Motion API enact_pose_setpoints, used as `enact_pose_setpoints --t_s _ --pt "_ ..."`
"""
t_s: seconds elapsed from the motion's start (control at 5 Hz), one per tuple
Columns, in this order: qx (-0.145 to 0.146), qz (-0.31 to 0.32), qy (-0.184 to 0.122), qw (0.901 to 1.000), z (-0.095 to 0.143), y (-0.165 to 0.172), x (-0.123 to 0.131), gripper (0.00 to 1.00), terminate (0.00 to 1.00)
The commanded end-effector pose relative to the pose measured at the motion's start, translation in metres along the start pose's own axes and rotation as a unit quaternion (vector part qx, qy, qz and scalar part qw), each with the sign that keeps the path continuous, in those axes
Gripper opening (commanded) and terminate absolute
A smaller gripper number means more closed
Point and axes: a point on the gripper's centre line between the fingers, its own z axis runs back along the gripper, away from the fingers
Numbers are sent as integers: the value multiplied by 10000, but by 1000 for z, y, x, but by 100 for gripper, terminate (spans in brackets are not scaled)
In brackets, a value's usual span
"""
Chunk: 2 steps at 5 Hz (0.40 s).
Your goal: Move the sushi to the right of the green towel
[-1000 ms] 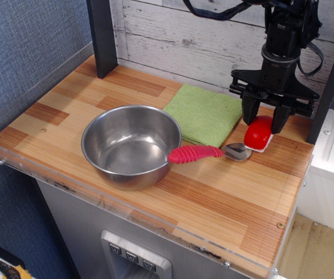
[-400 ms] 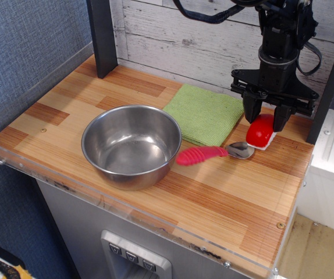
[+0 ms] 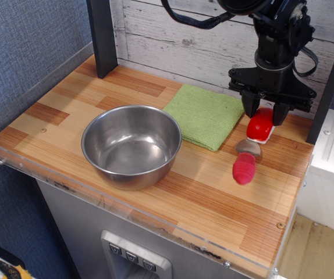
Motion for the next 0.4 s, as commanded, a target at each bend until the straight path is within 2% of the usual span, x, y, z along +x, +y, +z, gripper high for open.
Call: enact_pose_setpoints --t_s 0.0,0.2 --pt "-159 -318 -302 9989 15 -1 9 0 0" --pt "-184 -412 -333 9984 14 0 9 0 0"
